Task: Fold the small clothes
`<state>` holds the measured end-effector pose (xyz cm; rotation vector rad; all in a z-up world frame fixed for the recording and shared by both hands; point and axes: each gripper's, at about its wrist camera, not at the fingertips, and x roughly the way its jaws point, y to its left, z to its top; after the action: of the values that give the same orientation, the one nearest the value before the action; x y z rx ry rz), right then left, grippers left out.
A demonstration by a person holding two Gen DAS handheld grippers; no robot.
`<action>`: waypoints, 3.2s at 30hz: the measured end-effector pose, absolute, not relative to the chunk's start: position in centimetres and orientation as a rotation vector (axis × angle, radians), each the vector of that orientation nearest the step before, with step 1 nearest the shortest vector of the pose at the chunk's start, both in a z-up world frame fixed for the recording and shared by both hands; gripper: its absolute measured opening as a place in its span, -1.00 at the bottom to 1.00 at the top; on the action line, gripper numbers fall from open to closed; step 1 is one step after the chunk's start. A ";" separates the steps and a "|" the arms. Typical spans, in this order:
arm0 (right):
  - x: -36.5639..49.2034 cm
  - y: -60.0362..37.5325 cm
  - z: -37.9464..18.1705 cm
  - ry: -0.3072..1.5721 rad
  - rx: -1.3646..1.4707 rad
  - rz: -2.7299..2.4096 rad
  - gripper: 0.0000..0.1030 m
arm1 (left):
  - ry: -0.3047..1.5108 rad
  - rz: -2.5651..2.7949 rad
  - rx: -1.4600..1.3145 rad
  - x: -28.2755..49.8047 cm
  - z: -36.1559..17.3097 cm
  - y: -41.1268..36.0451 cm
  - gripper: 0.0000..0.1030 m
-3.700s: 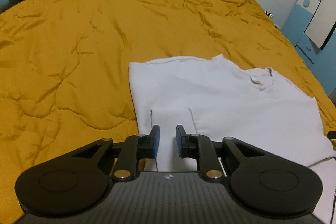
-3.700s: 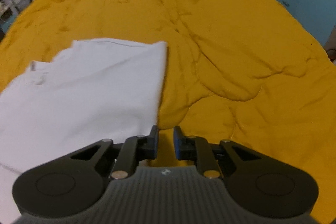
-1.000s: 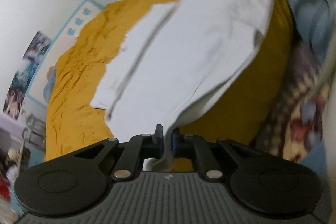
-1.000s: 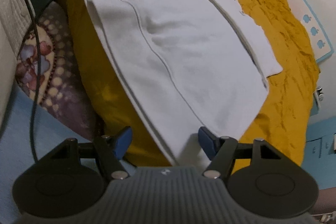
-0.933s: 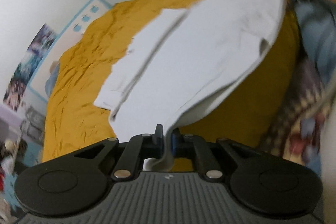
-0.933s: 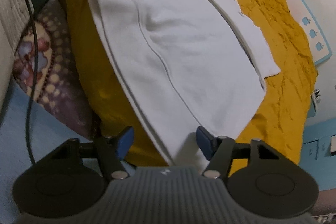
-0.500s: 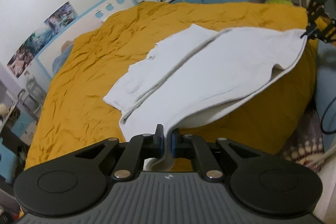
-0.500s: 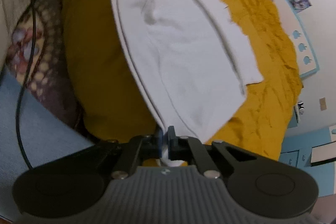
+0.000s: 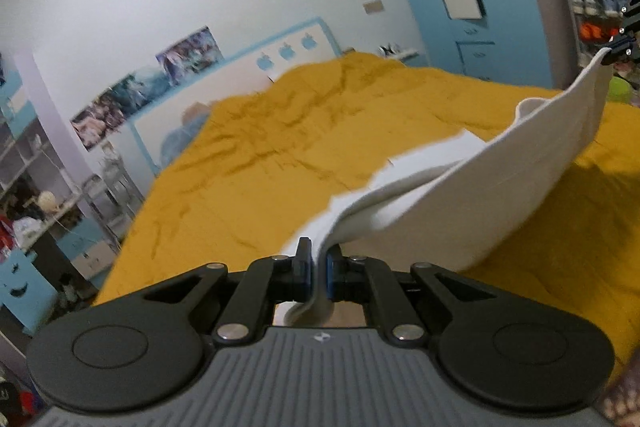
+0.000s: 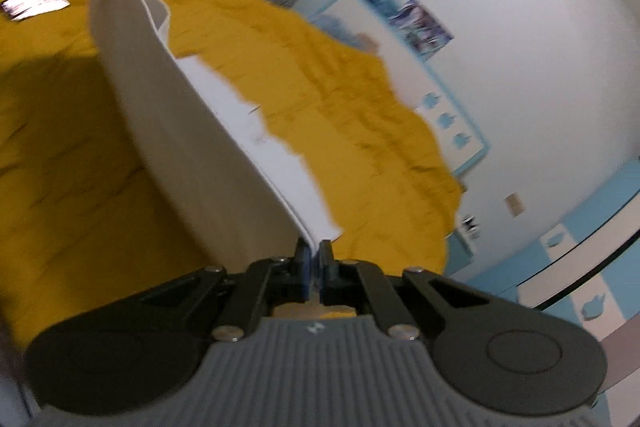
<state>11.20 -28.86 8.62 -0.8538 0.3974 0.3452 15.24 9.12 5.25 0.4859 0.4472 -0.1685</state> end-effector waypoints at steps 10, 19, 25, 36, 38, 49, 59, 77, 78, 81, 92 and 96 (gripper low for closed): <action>26.5 -26.6 12.5 0.340 -0.774 0.237 -1.00 | 0.400 -0.098 0.507 27.0 7.5 8.8 -0.86; 41.1 -23.8 8.0 0.424 -0.737 0.256 -1.00 | 0.493 -0.083 0.448 37.6 3.0 10.0 -0.86; 49.0 -22.4 0.4 0.525 -0.715 0.277 -1.00 | 0.613 -0.088 0.400 44.1 -3.4 11.1 -0.86; 58.5 -20.5 -12.0 0.670 -0.684 0.293 -1.00 | 0.757 -0.106 0.367 49.0 -12.5 13.1 -0.75; 59.6 -20.4 -13.0 0.681 -0.669 0.290 -1.00 | 0.766 -0.106 0.352 49.2 -13.1 13.5 -0.70; 60.1 -20.6 -13.0 0.648 -0.630 0.238 -0.27 | 0.712 -0.002 0.281 50.4 -11.4 16.1 0.16; 52.3 -25.1 -7.3 0.775 -0.286 0.237 -0.25 | 0.766 -0.030 0.018 44.0 -5.4 20.3 0.16; 34.8 -34.8 -10.5 0.929 0.400 0.094 -0.25 | 0.918 0.000 -0.490 31.8 -10.6 25.0 0.15; 34.3 -35.6 -11.1 0.928 0.484 0.085 -0.25 | 0.904 -0.011 -0.521 31.6 -10.9 25.2 0.14; 33.9 -37.0 -12.7 0.938 0.637 0.068 -0.26 | 0.880 -0.023 -0.560 31.3 -11.6 25.0 -0.43; 32.3 -36.3 -10.1 0.891 0.600 0.027 -1.00 | 0.847 0.005 -0.276 31.1 -6.1 21.3 -0.86; 31.6 -37.0 -12.5 0.976 0.592 -0.035 -1.00 | 0.928 0.038 -0.188 31.7 -8.6 20.2 -0.86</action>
<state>31.64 -36.98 -12.46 0.5923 0.9761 -0.0353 31.69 20.21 -8.58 -0.1879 0.9277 0.0377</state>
